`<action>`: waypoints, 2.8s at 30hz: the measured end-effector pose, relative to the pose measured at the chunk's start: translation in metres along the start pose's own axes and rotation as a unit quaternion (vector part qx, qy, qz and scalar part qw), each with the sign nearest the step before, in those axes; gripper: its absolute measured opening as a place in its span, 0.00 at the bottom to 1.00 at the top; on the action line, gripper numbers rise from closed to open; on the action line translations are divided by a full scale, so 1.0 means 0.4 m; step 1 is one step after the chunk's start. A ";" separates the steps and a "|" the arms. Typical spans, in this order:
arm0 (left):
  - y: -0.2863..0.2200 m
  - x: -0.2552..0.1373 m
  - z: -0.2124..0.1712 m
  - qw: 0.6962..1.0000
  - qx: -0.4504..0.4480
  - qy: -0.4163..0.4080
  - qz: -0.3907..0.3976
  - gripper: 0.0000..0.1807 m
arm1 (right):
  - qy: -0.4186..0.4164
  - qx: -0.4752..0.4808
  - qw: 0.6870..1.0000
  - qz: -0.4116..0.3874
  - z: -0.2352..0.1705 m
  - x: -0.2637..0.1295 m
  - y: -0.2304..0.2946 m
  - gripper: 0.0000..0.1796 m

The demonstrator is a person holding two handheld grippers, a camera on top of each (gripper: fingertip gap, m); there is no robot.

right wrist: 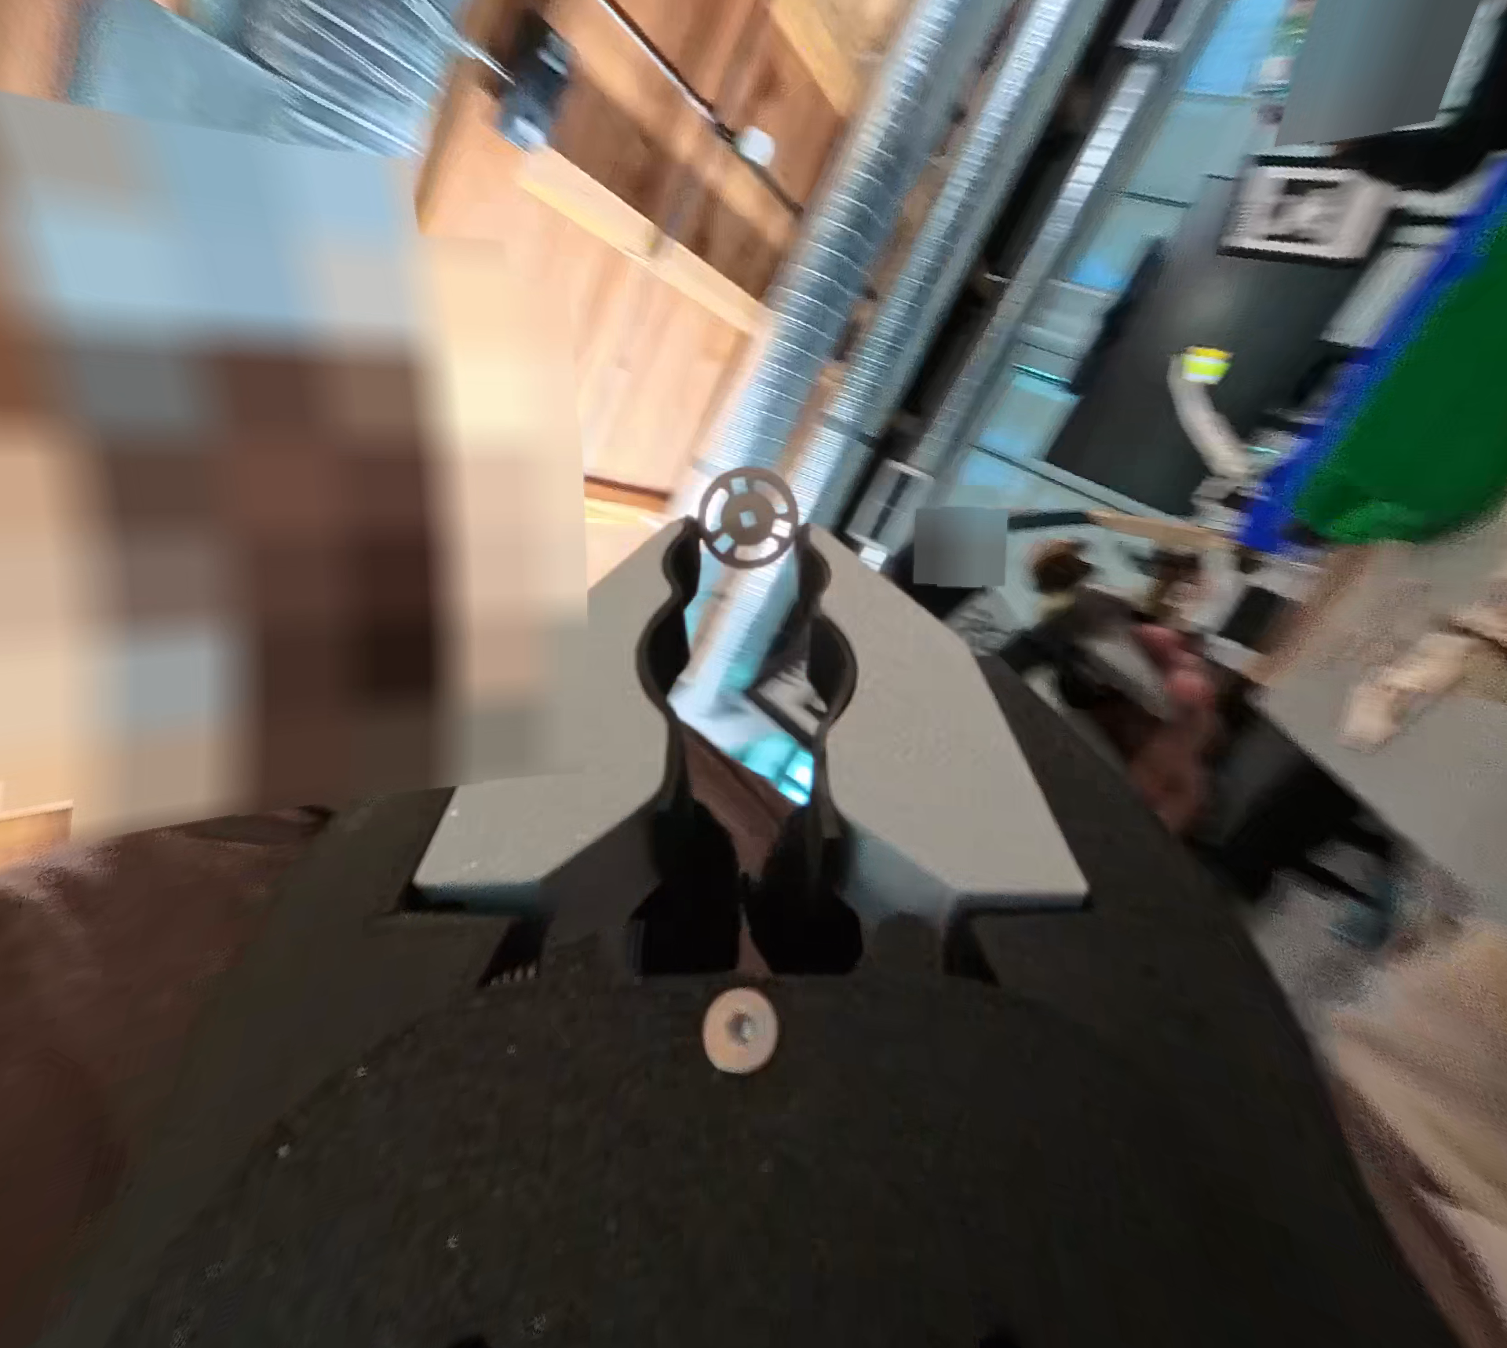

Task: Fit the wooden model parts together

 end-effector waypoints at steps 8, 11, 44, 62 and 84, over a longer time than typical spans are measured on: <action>0.111 -0.210 0.043 0.976 0.103 -0.084 0.172 0.19 | 0.234 -0.372 0.783 -0.440 0.058 -0.143 -0.093 0.12; 0.190 -0.268 0.057 0.967 0.065 -0.105 0.224 0.18 | 0.283 -0.421 0.702 -0.500 0.113 -0.172 -0.139 0.12; 0.475 -0.421 0.095 0.903 0.035 -0.150 0.400 0.02 | 0.199 -0.345 0.843 -0.362 0.307 -0.161 -0.292 0.12; 0.487 -0.418 0.088 0.900 0.042 -0.130 0.414 0.01 | 0.201 -0.341 0.846 -0.358 0.307 -0.160 -0.294 0.12; 0.490 -0.412 0.083 0.900 0.045 -0.118 0.416 0.01 | 0.200 -0.340 0.847 -0.356 0.310 -0.160 -0.295 0.12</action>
Point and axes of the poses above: each gripper's, where its closed fingertips meet, x out along the fingers, z out of its top, y = z × x across the jaws, the point moved 6 cm from there along -x, back along the fingers, and after that the axes turned 8 degrees about -x, right-handed, at the moved point
